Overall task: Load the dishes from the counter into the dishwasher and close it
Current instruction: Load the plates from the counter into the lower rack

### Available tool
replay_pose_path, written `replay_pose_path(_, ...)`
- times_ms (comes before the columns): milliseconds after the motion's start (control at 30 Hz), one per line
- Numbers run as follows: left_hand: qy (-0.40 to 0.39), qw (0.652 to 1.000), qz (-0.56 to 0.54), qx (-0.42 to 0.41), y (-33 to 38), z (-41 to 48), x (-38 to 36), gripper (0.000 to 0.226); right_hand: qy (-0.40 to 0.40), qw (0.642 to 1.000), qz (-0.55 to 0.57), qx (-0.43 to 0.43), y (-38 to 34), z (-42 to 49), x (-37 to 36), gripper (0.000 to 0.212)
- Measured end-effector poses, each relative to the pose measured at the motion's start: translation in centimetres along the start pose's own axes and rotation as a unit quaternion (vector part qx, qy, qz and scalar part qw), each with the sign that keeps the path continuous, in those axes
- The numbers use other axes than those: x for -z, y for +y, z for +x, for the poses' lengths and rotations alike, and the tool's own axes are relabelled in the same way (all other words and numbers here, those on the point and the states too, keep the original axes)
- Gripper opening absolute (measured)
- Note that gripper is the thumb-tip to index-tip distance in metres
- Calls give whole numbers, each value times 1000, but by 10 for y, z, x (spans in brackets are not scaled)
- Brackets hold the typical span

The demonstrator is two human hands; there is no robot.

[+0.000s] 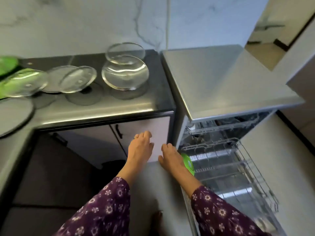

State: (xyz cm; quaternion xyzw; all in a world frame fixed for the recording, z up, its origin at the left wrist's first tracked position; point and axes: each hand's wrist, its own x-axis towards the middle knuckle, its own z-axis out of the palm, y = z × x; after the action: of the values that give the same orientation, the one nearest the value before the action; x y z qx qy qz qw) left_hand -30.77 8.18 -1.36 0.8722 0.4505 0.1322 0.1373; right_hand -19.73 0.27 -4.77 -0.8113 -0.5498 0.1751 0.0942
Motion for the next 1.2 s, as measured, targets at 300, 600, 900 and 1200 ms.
replay_pose_path(300, 121, 987, 13, 108, -99, -59, 139, 22, 7, 989, 43, 139, -140, -1, 65, 22)
replay_pose_path(600, 186, 949, 18, 253, -256, -101, 209, 24, -6, 965, 71, 251, -287, 61, 73, 14)
replay_pose_path(900, 176, 922, -6, 344, -383, -150, 192, 20, -94, 931, 88, 341, -461, 108, 11, 16)
replay_pose_path(1200, 225, 909, -28, 351, -411, -149, 173, 24, -234, 892, 116, 370, -576, 100, -69, 18)
